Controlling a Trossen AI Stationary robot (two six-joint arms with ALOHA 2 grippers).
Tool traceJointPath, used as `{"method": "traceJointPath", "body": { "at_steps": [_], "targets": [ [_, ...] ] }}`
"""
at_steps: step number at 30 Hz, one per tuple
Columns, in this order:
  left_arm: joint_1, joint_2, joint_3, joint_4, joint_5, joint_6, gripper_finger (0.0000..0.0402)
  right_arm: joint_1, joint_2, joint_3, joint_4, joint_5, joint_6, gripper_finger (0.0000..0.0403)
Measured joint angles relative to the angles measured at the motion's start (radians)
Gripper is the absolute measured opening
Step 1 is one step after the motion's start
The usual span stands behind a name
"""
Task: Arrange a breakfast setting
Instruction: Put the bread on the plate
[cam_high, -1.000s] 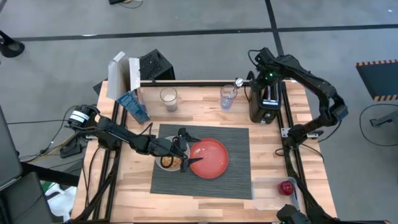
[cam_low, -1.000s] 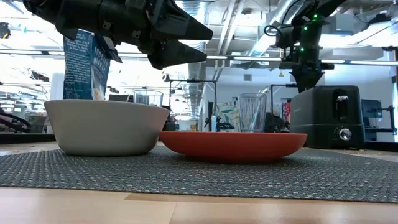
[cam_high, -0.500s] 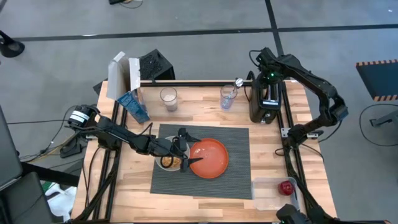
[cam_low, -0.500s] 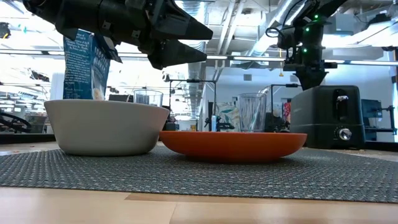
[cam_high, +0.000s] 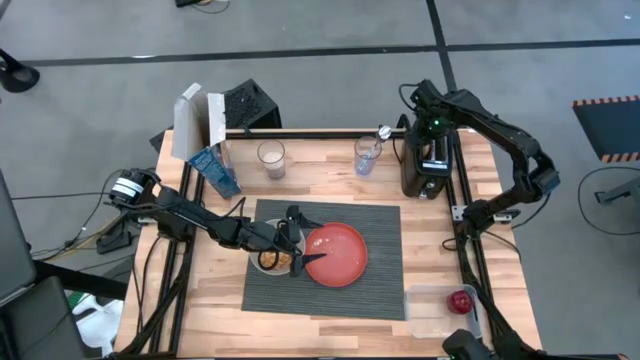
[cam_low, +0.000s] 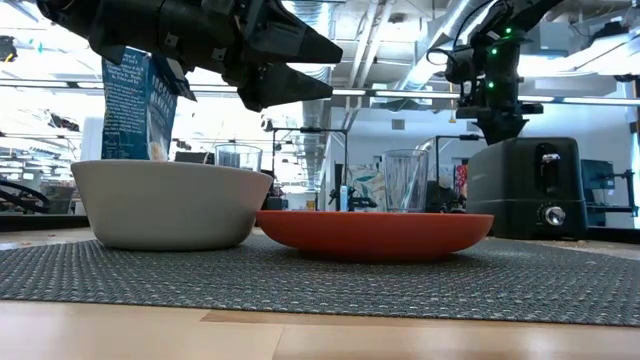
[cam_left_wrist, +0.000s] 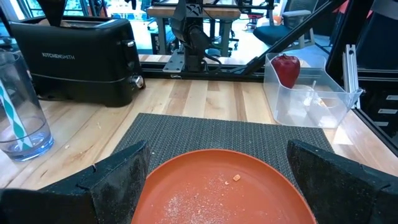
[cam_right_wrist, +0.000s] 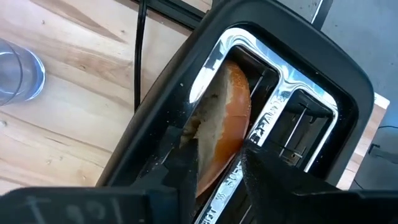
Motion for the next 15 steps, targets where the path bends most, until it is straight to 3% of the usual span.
{"method": "traceJointPath", "body": {
  "at_steps": [7, 15],
  "targets": [
    [0.0, 0.0, 0.0, 0.003, 0.0, -0.001, 0.0364, -0.017, -0.001, 0.0, 0.005, 0.008, -0.008, 0.007],
    [0.0, 0.0, 0.0, 0.01, 0.0, -0.001, 0.0364, -0.007, -0.001, 0.0, 0.005, 0.009, -0.011, 0.0061]
  ]
}}
